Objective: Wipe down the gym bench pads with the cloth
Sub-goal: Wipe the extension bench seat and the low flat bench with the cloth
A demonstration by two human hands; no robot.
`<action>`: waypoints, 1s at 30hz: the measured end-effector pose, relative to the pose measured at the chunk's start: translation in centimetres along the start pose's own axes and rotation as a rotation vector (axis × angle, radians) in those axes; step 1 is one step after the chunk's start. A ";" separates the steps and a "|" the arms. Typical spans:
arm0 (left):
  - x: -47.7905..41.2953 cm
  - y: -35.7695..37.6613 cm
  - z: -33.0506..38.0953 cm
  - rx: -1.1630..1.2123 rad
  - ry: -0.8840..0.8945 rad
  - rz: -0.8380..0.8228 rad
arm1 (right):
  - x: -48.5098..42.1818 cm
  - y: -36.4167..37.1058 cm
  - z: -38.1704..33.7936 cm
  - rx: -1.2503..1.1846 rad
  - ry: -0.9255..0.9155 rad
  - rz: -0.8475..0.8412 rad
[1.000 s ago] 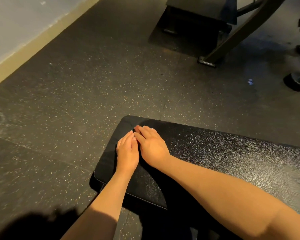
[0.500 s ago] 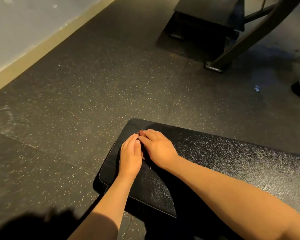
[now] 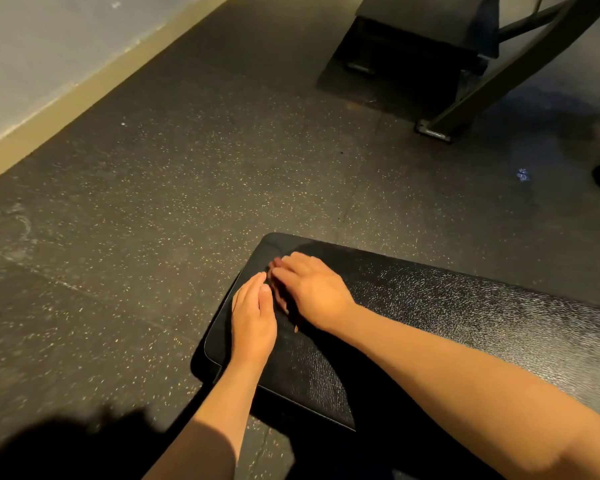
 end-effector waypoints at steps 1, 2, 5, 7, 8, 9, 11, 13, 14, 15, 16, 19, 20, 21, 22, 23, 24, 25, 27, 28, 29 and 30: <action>0.1 0.0 0.1 -0.010 0.009 -0.009 | -0.4 -0.6 1.5 0.025 0.096 0.023; 0.2 0.0 0.2 -0.019 0.013 -0.015 | -0.6 -1.2 2.9 0.041 0.208 0.056; 0.5 -0.2 0.2 -0.010 0.018 0.005 | -0.1 -1.4 2.5 0.055 0.296 0.101; 0.9 -0.2 0.2 -0.024 0.049 0.042 | 0.6 -0.7 -0.2 0.024 0.172 0.081; 1.0 -0.2 0.2 -0.044 0.056 0.067 | 1.0 -0.4 -1.3 -0.014 0.112 0.064; 1.2 -0.2 0.1 -0.078 0.050 0.090 | 1.4 -0.1 -2.0 -0.047 0.063 0.048; 1.3 -0.3 0.0 -0.158 0.027 0.110 | 1.7 0.0 -2.4 -0.063 -0.007 0.006; 1.3 -0.3 -0.3 -0.200 0.012 0.078 | 1.2 -0.7 -1.3 -0.010 -0.024 -0.003; 1.3 -0.1 -0.3 -0.209 0.013 0.057 | 0.9 -1.4 -0.2 0.020 0.022 0.010; 1.4 -0.1 -0.3 -0.222 0.021 0.038 | 0.6 -2.1 1.0 0.045 0.106 0.038; 1.5 0.1 -0.3 -0.239 0.029 0.020 | 0.5 -2.7 2.3 0.063 0.212 0.072; 1.6 0.5 0.3 -0.276 0.034 -0.028 | 1.2 -2.8 2.8 0.067 0.337 0.141; 1.5 0.5 0.6 -0.275 0.030 -0.032 | 1.6 -2.3 1.8 0.049 0.282 0.141; 1.3 0.6 0.9 -0.272 0.025 -0.025 | 1.9 -1.9 0.6 0.022 0.204 0.128; 1.1 0.8 1.2 -0.274 0.024 -0.015 | 2.1 -1.6 -0.2 0.002 0.132 0.106; 0.9 1.0 1.6 -0.283 0.023 -0.011 | 2.2 -1.6 -0.4 0.000 0.093 0.087; 0.8 1.3 1.8 -0.294 0.026 -0.020 | 2.2 -2.0 0.0 0.013 0.095 0.087; 0.6 1.7 2.1 -0.305 0.034 -0.038 | 2.1 -2.5 1.0 0.031 0.144 0.106; 0.3 2.3 2.5 -0.330 0.045 -0.075 | 2.2 -3.8 3.7 0.077 0.313 0.163; 0.2 2.5 2.7 -0.348 0.043 -0.083 | 2.3 -4.2 4.9 0.108 0.400 0.178; 0.1 2.6 2.7 -0.371 0.041 -0.084 | 2.5 -4.4 5.7 0.138 0.462 0.177; 0.1 2.8 2.8 -0.395 0.044 -0.084 | 2.5 -4.2 5.9 0.157 0.489 0.169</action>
Point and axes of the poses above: each hand's wrist, its own x-axis away from the middle knuckle, its own y-axis out of the palm, z = x × y, the point moved 5 cm from there along -x, towards the middle knuckle, and after that the axes turned 2 degrees about -x, right-handed, at the moved point
